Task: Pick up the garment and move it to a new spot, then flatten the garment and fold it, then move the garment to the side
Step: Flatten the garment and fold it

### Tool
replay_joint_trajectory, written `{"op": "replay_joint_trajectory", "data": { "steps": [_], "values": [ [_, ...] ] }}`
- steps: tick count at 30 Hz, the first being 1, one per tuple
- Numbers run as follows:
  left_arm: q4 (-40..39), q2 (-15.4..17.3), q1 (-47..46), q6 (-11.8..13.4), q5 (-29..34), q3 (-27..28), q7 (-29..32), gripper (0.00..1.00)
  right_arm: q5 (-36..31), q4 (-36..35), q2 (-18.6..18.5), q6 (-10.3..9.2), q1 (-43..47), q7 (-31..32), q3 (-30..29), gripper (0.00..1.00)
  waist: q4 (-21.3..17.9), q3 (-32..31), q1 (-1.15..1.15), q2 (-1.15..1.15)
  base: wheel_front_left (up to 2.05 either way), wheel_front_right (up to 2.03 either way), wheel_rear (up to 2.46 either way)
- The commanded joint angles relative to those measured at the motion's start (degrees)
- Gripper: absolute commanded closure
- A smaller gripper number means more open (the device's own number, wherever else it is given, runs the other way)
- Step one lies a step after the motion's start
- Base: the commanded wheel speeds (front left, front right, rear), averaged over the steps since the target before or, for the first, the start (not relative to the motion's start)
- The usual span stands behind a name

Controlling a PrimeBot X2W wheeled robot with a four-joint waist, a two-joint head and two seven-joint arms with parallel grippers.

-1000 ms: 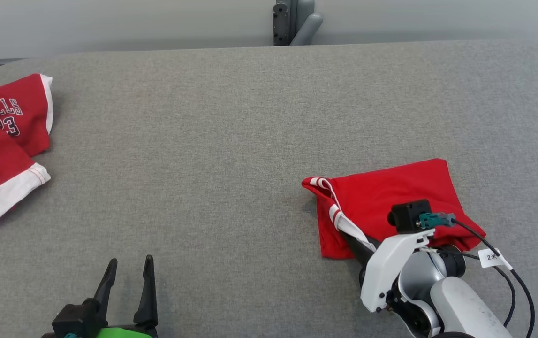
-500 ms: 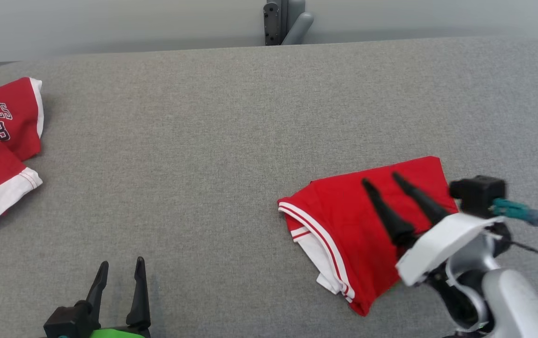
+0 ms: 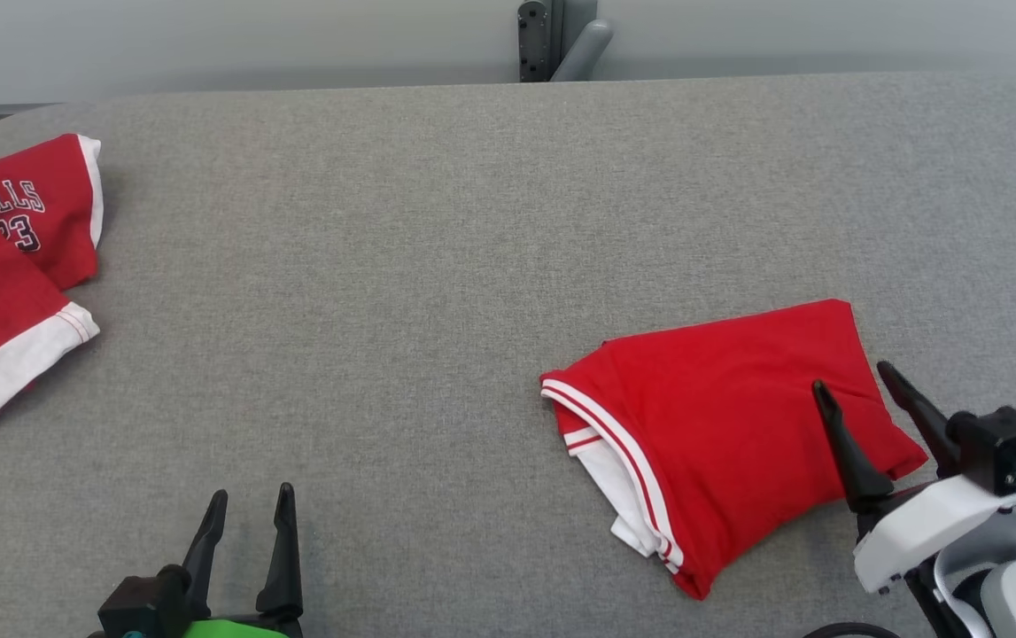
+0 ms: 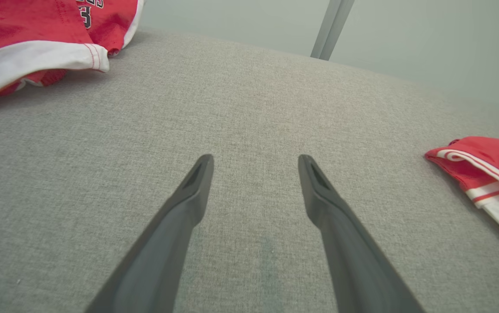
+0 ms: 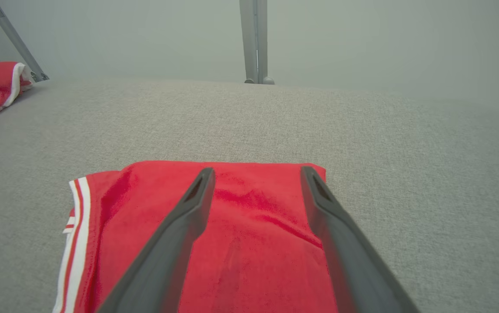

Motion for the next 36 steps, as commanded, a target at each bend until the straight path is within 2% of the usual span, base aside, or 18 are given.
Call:
{"op": "replay_joint_trajectory", "data": {
  "steps": [1,5,10,11,12,13,15,16,17,18,26,31,36],
  "values": [
    [-0.01,0.09,-0.16,0.14,-0.18,-0.14,-0.16,0.0,-1.56,1.11,-0.4,0.01,0.96,-1.89,0.65,0.0,0.51,-0.1,0.0,0.0,0.0,0.0,0.0],
    [-0.15,0.09,-0.24,0.25,-0.08,-0.05,-0.16,0.0,-1.55,4.3,0.21,0.0,2.6,-7.07,4.03,0.0,1.35,-0.16,0.0,0.0,0.0,0.0,0.0],
    [-0.03,0.09,0.47,0.23,0.38,0.23,-0.16,0.0,-3.36,8.45,-0.84,-0.03,2.48,-8.3,8.5,0.0,1.43,0.06,0.0,0.0,0.0,0.0,0.0],
    [0.0,0.09,0.47,0.23,0.38,0.13,-0.16,0.0,-4.19,9.44,-1.14,-0.03,2.21,-8.17,9.54,0.02,1.51,0.1,0.0,0.0,0.0,0.0,0.0],
    [0.0,0.09,0.4,0.22,0.36,0.05,-0.16,0.0,-4.79,10.39,-1.21,-0.03,1.89,-8.15,10.53,0.07,1.62,0.18,0.0,0.0,0.0,0.0,0.0],
    [-0.03,0.09,0.21,0.21,0.29,-0.08,-0.16,0.0,-5.19,11.34,-1.2,-0.03,1.59,-8.25,11.71,0.19,1.75,0.32,0.0,0.0,0.0,0.0,0.0],
    [-0.07,0.09,-0.22,0.19,0.12,-0.26,-0.16,0.0,-6.71,13.52,-1.31,-0.03,0.59,-8.57,14.2,0.61,1.94,0.53,0.0,0.0,0.0,0.0,0.0],
    [-0.04,0.09,-0.38,0.18,0.06,-0.35,-0.16,0.0,-6.87,14.71,-0.84,-0.03,0.07,-8.87,15.22,0.65,2.02,0.62,0.0,0.0,0.0,0.0,0.0],
    [-0.04,0.09,-0.38,0.18,0.06,-0.35,-0.16,0.0,-6.87,14.71,-0.84,-0.03,0.07,-8.87,15.22,0.65,2.02,0.62,0.0,0.0,0.0,0.0,0.0],
    [0.04,0.09,-0.53,0.17,0.0,-0.46,-0.16,0.0,-7.32,15.92,-0.34,-0.03,-0.6,-9.13,16.42,1.0,2.13,0.68,0.0,0.0,0.0,0.0,0.0],
    [0.73,0.09,-1.23,0.1,0.52,-0.57,-0.16,0.0,-6.44,24.85,5.12,0.02,-6.46,-11.59,22.66,1.0,3.49,0.93,0.0,0.0,0.0,0.0,0.0],
    [0.74,0.09,-1.32,0.04,0.56,-0.52,-0.16,0.0,-5.8,28.98,7.4,0.01,-9.29,-12.48,22.48,1.0,4.25,0.93,0.0,0.0,0.0,0.0,0.0],
    [0.46,0.09,-0.86,0.03,0.26,-0.26,-0.16,0.0,-5.21,30.8,7.74,0.0,-9.81,-12.86,21.28,1.0,4.47,0.83,0.0,0.0,0.0,0.0,0.0]
  ]
}}
